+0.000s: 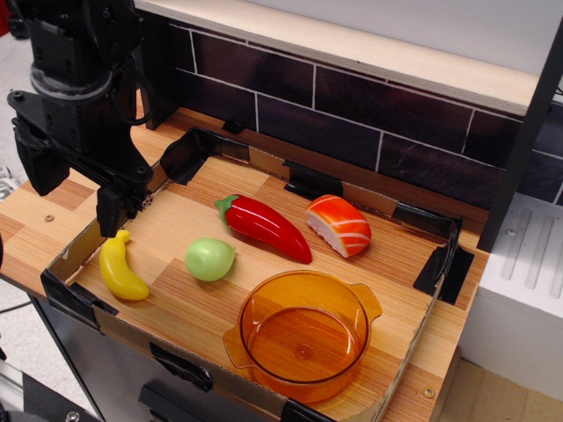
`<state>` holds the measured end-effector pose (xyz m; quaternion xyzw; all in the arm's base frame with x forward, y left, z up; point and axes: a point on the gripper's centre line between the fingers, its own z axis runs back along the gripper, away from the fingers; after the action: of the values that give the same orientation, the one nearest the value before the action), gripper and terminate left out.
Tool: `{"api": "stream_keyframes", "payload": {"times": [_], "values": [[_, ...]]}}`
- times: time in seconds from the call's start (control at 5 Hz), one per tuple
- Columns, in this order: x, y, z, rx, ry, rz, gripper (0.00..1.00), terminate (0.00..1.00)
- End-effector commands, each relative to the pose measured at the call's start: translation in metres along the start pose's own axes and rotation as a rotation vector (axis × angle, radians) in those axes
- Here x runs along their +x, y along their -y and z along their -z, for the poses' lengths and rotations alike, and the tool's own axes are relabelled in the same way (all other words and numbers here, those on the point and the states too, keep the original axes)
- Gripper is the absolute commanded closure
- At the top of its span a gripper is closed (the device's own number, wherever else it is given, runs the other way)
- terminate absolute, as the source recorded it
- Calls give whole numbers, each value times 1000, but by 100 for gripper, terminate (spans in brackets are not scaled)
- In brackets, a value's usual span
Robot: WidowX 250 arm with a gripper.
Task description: Put sushi in pot
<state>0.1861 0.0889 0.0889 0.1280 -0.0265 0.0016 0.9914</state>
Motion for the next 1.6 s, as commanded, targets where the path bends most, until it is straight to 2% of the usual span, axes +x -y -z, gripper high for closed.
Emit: {"api": "stream_keyframes", "payload": {"times": [0.0, 0.2, 0.4, 0.6, 0.8, 1.0, 1.2, 1.4], "values": [[0, 0, 0, 0, 0, 0, 0, 0], [13, 11, -18, -40, 38, -94, 0, 0], [29, 18, -52, -132, 72, -194, 0, 0], [48, 35, -70, -174, 65, -325, 0, 0], [69, 55, -74, -261, 32, -555, 0, 0], [77, 76, -73, -289, 113, -726, 0, 0], [86, 90, -55, -360, 112, -801, 0, 0], [98, 102, -39, -353, 161, -892, 0, 0]]}}
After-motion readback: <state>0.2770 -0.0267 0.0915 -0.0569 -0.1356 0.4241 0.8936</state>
